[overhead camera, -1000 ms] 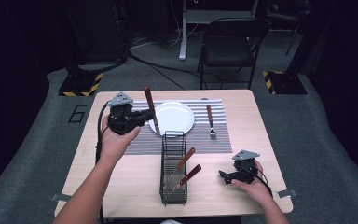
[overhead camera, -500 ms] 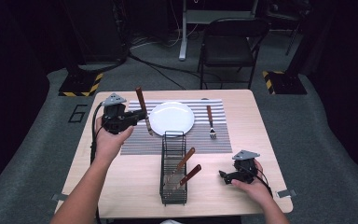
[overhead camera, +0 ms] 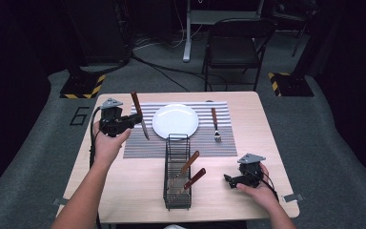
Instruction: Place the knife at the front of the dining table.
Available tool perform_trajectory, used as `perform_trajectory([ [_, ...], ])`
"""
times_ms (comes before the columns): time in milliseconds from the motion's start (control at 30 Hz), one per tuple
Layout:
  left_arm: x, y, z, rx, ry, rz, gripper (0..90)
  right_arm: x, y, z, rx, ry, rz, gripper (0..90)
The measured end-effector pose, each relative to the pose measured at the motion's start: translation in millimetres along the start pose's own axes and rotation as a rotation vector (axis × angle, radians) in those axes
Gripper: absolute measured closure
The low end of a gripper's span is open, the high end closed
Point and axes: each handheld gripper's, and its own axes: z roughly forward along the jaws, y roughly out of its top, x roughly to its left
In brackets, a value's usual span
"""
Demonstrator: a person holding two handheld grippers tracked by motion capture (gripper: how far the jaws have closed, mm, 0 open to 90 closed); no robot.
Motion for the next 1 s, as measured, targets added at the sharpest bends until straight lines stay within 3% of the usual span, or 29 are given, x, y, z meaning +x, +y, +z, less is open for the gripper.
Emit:
perform_trajectory([
  [300,16.6,-9.9,6.2,0.02,0.029,-0.039,80.7,0.0,0.0,0.0,0.0,0.0,0.001,0.0],
  [1000,45.8,-35.1,25.6,0.097,0.131,-0.072,80.7,0.0,0.0,0.0,0.0,0.0,0.001,0.0],
])
